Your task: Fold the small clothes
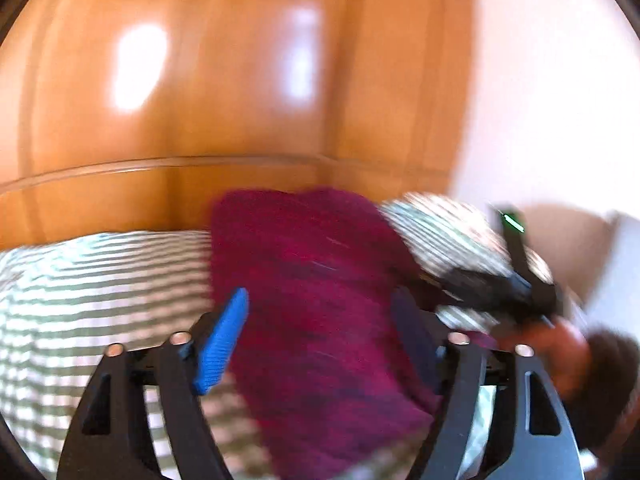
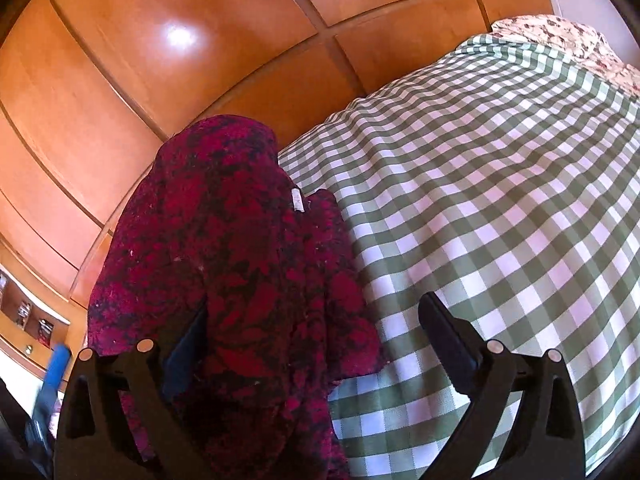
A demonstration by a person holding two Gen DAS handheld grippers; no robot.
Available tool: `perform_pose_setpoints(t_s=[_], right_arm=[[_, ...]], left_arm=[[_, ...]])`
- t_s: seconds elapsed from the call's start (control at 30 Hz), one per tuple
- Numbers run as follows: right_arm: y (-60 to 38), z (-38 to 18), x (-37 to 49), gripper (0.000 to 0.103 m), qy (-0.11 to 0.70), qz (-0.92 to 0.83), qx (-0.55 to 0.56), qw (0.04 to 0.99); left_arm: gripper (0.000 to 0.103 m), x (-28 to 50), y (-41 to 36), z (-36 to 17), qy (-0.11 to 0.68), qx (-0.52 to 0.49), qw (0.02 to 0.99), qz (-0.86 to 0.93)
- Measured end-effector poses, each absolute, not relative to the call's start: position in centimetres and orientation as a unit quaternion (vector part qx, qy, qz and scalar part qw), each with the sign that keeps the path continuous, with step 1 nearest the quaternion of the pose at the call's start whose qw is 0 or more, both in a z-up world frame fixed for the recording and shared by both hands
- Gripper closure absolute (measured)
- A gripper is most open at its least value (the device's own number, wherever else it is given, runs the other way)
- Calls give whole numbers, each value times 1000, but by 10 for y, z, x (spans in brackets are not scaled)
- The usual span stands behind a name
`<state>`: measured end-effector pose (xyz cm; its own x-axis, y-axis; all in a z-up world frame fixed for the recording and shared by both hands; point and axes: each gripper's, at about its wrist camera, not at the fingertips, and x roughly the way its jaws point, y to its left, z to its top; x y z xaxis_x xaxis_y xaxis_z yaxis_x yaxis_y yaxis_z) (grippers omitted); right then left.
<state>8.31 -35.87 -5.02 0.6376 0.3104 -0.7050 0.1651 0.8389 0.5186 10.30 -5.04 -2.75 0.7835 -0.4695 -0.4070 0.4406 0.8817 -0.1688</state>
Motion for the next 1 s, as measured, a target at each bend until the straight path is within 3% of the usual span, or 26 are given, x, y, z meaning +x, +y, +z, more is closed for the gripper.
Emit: perform_pose_setpoints(t_s=[0.3, 0.57, 0.77, 0.8, 0.87, 0.9, 1.0], right_arm=[[-359, -48, 75, 5, 418, 36, 310, 853], [-370, -16, 47, 5, 376, 49, 342, 860], [-353, -10, 63, 6, 392, 62, 308, 865], [-349, -11, 72, 9, 399, 68, 305, 862], [-335, -13, 86, 35, 416, 81, 287, 859], [-325, -17, 95, 40, 433, 81, 270, 856], [-306, -19, 107, 39, 446, 89, 251, 855]], left_arm=[[25, 157, -27, -73, 319, -108, 919, -204], [25, 147, -89, -71, 308, 10, 930, -200], [25, 152, -82, -70, 318, -5, 929, -191], [25, 151, -82, -68, 317, -2, 930, -185], [25, 148, -84, -66, 309, 11, 934, -178], [25, 145, -85, -64, 305, 19, 936, -174], [25, 143, -86, -61, 299, 41, 942, -145]])
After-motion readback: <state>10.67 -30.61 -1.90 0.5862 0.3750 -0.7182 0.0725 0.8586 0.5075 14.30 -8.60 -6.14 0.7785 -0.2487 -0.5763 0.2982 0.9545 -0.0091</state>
